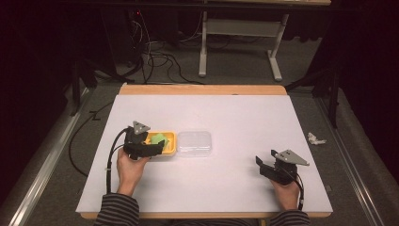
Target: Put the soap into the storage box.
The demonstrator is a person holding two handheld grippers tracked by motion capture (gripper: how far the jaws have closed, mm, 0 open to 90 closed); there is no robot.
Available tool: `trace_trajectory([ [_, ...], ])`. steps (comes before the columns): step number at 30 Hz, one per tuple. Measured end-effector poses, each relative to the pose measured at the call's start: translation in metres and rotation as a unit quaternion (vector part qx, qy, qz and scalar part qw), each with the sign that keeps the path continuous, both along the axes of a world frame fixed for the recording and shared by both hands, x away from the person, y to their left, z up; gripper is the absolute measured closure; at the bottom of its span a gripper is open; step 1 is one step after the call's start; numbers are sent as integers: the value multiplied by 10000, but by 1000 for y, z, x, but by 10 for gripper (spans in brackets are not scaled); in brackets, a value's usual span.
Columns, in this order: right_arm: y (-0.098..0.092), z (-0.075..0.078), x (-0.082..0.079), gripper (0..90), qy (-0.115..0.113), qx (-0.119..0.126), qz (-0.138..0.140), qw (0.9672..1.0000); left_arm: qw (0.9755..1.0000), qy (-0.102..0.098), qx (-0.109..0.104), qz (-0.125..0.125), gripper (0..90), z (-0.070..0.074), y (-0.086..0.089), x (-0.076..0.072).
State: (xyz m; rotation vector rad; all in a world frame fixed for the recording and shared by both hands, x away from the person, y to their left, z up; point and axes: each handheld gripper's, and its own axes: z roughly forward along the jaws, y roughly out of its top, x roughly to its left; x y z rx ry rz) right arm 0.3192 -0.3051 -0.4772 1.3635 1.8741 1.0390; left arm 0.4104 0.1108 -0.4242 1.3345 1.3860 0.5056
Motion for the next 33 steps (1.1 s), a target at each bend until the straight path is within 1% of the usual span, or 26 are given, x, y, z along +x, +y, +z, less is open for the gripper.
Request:
trace_trajectory([
  [2,0,0,0,313,-6,-10,5,10000,10000,-20,0,-58,169,1,-2,-4],
  [5,0,0,0,313,-3,-5,-3,10000,10000,-25,-14,-78,169,3,-4,-7],
  [6,0,0,0,313,-4,-6,-1,10000,9999,-19,38,-109,170,3,-4,-9],
  [8,0,0,0,313,-9,-3,8,10000,9999,-74,-8,-131,172,5,-6,-14],
  [10,0,0,0,313,-17,-11,16,10000,9998,-101,-16,-152,174,5,-6,-16],
  [12,0,0,0,312,-6,-20,19,10000,9997,-106,-86,-187,175,7,-7,-22],
  [22,0,0,0,313,-13,-36,31,10000,9995,-94,-109,-266,174,5,-7,-34],
  [23,0,0,0,313,-11,-37,30,10000,9996,-92,-74,-273,174,5,-6,-35],
  [24,0,0,0,313,-10,-29,32,10000,9995,-112,-104,-279,175,5,-6,-38],
  [25,0,0,0,313,-12,-31,34,10000,9973,88,368,-623,174,6,3,-42],
  [26,0,0,0,313,-11,-29,32,10000,9963,121,487,-702,175,6,5,-44],
  [28,0,0,0,313,-18,-32,37,10000,9970,77,383,-667,175,6,5,-46],
  [29,0,0,0,313,-11,-24,31,10000,9970,77,383,-667,175,6,5,-46],
  [31,0,0,0,312,-10,-25,31,10000,9975,48,293,-643,175,7,4,-48],
  [33,0,0,0,313,-11,-25,30,10000,9984,-25,137,-556,175,6,2,-50],
])
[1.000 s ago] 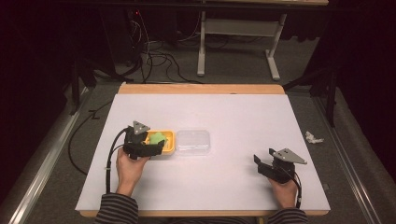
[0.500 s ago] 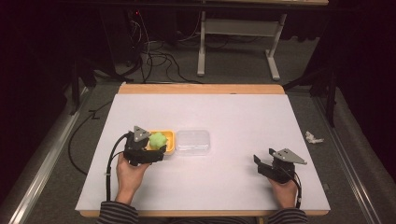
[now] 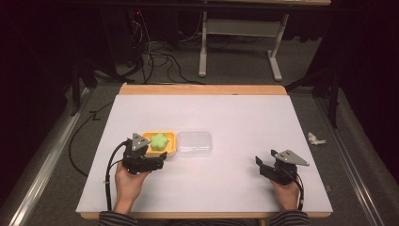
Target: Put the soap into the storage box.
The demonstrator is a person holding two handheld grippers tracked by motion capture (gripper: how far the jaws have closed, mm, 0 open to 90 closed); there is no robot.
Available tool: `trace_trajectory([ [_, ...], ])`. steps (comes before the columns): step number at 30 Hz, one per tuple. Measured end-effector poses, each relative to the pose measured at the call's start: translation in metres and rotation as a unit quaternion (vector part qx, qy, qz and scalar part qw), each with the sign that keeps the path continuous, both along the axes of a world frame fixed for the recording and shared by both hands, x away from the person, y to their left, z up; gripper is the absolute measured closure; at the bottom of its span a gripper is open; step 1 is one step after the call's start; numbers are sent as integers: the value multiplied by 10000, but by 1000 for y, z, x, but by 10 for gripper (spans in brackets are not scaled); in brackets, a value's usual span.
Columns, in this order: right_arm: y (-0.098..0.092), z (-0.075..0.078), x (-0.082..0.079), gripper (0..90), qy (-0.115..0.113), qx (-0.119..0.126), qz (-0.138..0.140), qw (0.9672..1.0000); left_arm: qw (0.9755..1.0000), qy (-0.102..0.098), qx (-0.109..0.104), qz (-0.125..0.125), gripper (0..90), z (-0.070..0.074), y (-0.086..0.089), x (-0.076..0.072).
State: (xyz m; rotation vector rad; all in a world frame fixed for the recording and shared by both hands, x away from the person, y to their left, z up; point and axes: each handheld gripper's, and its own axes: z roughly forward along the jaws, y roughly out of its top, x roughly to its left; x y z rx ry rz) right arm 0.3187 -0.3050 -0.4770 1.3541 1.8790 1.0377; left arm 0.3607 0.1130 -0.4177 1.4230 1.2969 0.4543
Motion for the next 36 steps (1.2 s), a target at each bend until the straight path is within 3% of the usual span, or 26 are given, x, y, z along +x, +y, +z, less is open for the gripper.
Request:
trace_trajectory([
  [2,0,0,0,312,-2,-1,1,10000,9989,-167,-377,234,175,-1,-7,-1],
  [4,0,0,0,313,-1,1,1,10000,9987,-176,-406,262,175,-1,-8,-2],
  [6,0,0,0,313,-2,-2,4,10000,9993,-126,-295,193,175,-2,-6,-5],
  [11,0,0,0,313,-8,-1,3,10000,9975,-231,-579,330,175,-1,-9,-8],
  [14,0,0,0,313,-8,-3,3,10000,9972,-297,-594,343,175,-1,-9,-9],
  [26,1,0,0,312,6,-23,2,10000,9974,-220,-627,295,175,-2,-6,-18],
  [28,0,0,0,312,11,-21,-1,10000,9986,-155,-472,176,175,-3,-3,-22],
  [36,1,0,0,312,26,-14,6,10000,9988,-107,-467,124,175,-3,-4,-26],
])
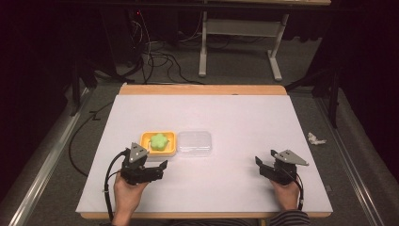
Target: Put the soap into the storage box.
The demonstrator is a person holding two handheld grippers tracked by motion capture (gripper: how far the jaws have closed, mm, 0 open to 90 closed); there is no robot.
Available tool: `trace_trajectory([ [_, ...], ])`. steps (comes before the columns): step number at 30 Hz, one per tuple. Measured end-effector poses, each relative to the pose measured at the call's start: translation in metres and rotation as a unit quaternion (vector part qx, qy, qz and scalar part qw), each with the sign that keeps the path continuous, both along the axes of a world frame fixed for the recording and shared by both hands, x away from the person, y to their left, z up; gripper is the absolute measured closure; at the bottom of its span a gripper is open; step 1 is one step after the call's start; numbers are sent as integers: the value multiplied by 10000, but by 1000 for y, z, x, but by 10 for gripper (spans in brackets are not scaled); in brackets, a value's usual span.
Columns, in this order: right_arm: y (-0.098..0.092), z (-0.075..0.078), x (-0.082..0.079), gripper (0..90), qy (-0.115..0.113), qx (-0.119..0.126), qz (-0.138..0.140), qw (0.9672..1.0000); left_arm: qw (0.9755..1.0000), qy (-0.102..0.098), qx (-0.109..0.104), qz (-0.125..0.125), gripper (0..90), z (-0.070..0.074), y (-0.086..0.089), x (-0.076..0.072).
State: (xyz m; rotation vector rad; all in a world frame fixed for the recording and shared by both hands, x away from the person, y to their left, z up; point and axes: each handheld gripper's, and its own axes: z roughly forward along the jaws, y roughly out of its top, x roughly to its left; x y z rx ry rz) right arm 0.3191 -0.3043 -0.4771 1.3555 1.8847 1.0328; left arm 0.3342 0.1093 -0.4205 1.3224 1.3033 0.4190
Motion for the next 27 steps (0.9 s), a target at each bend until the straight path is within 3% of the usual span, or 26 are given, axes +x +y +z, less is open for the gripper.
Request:
trace_trajectory([
  [27,1,0,0,312,-26,-13,2,10000,9997,29,-179,-185,176,-5,-9,-13],
])
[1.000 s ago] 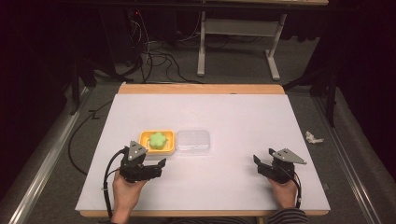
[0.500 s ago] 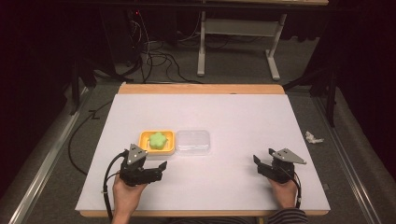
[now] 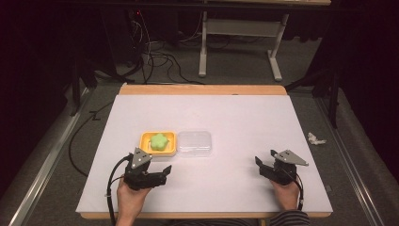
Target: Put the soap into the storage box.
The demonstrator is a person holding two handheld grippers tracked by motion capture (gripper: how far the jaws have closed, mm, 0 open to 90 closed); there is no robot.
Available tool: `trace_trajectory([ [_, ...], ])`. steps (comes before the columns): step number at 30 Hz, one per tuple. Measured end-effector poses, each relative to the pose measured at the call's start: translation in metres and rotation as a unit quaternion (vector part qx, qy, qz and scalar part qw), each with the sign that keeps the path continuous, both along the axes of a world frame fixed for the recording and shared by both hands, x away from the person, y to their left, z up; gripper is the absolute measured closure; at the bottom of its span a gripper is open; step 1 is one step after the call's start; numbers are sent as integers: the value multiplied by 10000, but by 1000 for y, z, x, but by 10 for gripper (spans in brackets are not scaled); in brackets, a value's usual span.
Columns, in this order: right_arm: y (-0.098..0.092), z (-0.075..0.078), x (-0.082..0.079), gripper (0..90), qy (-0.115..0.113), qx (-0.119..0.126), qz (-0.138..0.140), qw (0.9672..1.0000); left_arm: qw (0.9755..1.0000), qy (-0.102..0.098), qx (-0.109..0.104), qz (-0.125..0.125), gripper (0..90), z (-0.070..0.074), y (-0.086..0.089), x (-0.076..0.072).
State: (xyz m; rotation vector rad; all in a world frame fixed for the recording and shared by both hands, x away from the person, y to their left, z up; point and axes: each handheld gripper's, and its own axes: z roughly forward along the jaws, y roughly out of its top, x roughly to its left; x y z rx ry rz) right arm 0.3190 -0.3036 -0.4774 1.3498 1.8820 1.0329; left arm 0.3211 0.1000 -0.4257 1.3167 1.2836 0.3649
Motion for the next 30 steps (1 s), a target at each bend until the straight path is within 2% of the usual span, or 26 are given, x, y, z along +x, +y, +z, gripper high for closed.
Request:
trace_trajectory([
  [10,0,0,0,312,-6,-12,5,10000,9999,17,-7,-117,176,-5,-10,1],
  [30,0,0,0,312,-9,-14,5,10000,9997,107,4,-209,178,-15,-16,8],
])
